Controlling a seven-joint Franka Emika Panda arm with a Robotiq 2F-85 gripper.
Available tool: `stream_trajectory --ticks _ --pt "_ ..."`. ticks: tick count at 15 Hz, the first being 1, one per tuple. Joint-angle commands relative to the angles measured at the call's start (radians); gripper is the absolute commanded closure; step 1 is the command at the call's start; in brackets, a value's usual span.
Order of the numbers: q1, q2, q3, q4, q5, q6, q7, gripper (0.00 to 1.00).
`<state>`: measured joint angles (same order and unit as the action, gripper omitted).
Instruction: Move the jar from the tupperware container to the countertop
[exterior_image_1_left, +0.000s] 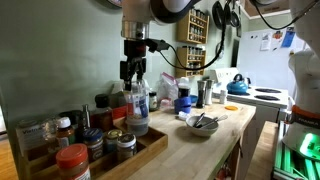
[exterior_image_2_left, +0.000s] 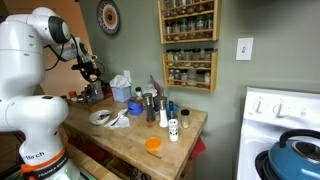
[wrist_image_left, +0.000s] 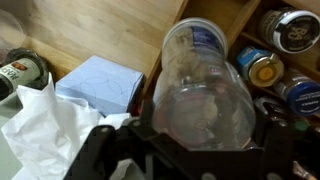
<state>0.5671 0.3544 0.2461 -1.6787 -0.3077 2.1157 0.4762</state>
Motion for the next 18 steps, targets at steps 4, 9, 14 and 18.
stream_trajectory --ticks 4,9,14,18 --pt "-0.029 -0.064 0.017 -0.051 0.052 0.083 -0.032 0.38" --pt "-0.034 -0.145 -0.009 -0.047 -0.038 -0.035 0.005 0.38" --pt "-0.123 -0.256 0.02 -0.155 0.079 -0.115 -0.093 0.38" --pt "-0.199 -0.332 0.008 -0.37 0.241 0.194 -0.085 0.38"
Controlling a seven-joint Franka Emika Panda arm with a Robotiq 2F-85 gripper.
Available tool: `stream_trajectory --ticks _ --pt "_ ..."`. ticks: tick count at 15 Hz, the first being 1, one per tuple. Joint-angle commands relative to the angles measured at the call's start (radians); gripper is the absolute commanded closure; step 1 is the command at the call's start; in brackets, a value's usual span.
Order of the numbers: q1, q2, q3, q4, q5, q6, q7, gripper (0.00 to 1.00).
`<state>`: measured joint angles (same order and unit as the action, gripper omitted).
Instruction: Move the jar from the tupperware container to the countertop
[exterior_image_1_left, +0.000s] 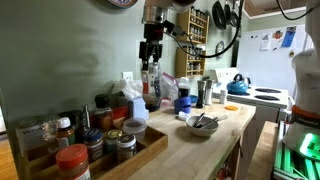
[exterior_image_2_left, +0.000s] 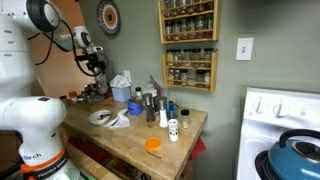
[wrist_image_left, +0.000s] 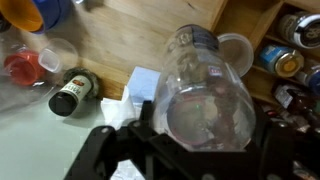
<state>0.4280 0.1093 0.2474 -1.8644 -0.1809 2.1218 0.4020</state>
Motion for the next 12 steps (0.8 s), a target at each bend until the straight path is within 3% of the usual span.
stream_trajectory --ticks 1,4,5,12 --pt "-0.04 -0.013 0.019 -0.047 0.038 0.072 0.002 0.13" --pt "-0.071 -0.041 0.016 -0.139 0.081 0.167 0.0 0.13" --pt "-0.072 -0.045 0.017 -0.144 0.083 0.168 0.0 0.38" --pt "-0.144 -0.072 -0.047 -0.201 -0.123 0.137 0.189 0.38"
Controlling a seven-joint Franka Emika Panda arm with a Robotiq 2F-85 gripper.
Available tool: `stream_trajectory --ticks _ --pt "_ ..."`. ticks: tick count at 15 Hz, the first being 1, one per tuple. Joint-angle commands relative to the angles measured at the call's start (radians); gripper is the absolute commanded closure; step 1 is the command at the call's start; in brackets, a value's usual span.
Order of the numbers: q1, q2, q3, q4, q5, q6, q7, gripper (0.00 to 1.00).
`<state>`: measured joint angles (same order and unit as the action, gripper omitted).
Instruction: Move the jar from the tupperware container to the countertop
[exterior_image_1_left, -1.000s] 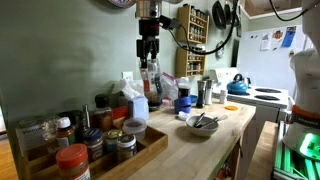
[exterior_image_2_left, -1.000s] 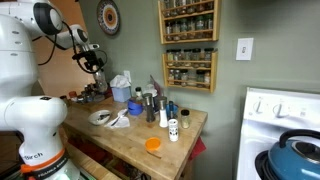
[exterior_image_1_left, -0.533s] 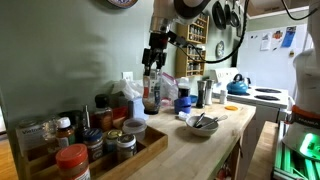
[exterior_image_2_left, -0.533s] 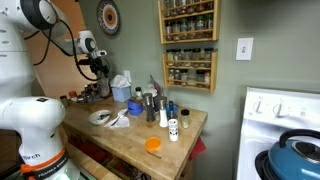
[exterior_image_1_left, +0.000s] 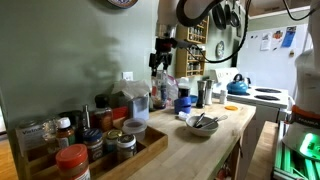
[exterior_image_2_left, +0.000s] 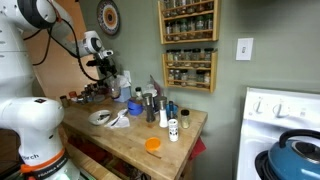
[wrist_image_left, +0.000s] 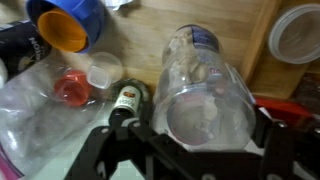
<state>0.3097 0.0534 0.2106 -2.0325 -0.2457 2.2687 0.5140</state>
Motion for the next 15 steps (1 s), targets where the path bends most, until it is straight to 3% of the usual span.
stream_trajectory --ticks 1,10,15 --pt "-0.032 -0.004 -0.016 -0.031 -0.078 0.002 0.112 0.38" --pt "-0.031 0.075 -0.031 -0.019 -0.183 0.051 0.308 0.38" --pt "-0.032 0.118 -0.032 -0.019 -0.122 0.101 0.318 0.38"
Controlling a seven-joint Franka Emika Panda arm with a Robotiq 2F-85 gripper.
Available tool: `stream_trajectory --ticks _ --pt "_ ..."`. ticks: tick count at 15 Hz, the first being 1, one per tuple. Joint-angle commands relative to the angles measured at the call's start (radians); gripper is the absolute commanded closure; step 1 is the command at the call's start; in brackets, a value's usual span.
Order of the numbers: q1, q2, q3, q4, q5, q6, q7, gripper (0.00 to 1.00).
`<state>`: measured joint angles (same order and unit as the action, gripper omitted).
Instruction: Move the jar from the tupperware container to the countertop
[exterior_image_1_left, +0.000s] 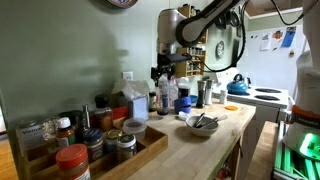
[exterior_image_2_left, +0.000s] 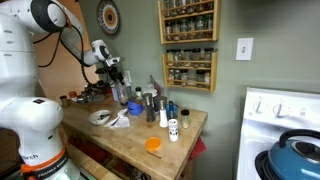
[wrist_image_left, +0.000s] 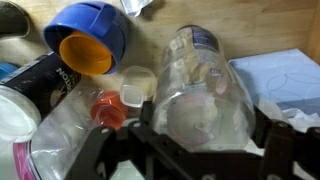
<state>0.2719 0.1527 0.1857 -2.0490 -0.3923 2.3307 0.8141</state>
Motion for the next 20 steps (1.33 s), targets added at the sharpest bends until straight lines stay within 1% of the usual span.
stream_trajectory --ticks 1,4,7,8,10,11,12,13,15,17,19,20 --pt "0.005 0.024 -0.008 -0.004 0.037 0.051 0.015 0.38" --pt "0.007 0.033 -0.013 -0.007 0.055 0.075 0.017 0.38" --pt "0.012 0.042 -0.01 -0.004 0.084 0.076 0.007 0.38" --pt "0.012 0.041 -0.009 -0.003 0.095 0.07 0.002 0.03" --pt "0.012 -0.019 -0.012 -0.014 0.095 0.053 -0.002 0.0" --pt "0.009 -0.086 -0.018 -0.029 0.08 0.038 0.005 0.0" --pt "-0.001 -0.136 -0.014 -0.039 0.097 0.031 -0.021 0.0" --pt "-0.004 -0.17 -0.018 -0.041 0.076 0.041 0.007 0.0" --pt "-0.027 -0.248 -0.008 -0.033 0.133 0.011 -0.049 0.0" --pt "-0.043 -0.289 -0.001 -0.019 0.17 -0.01 -0.069 0.0" --pt "-0.049 -0.343 -0.002 -0.036 0.234 0.052 -0.145 0.0" --pt "-0.043 -0.366 -0.008 -0.053 0.297 0.111 -0.224 0.0"
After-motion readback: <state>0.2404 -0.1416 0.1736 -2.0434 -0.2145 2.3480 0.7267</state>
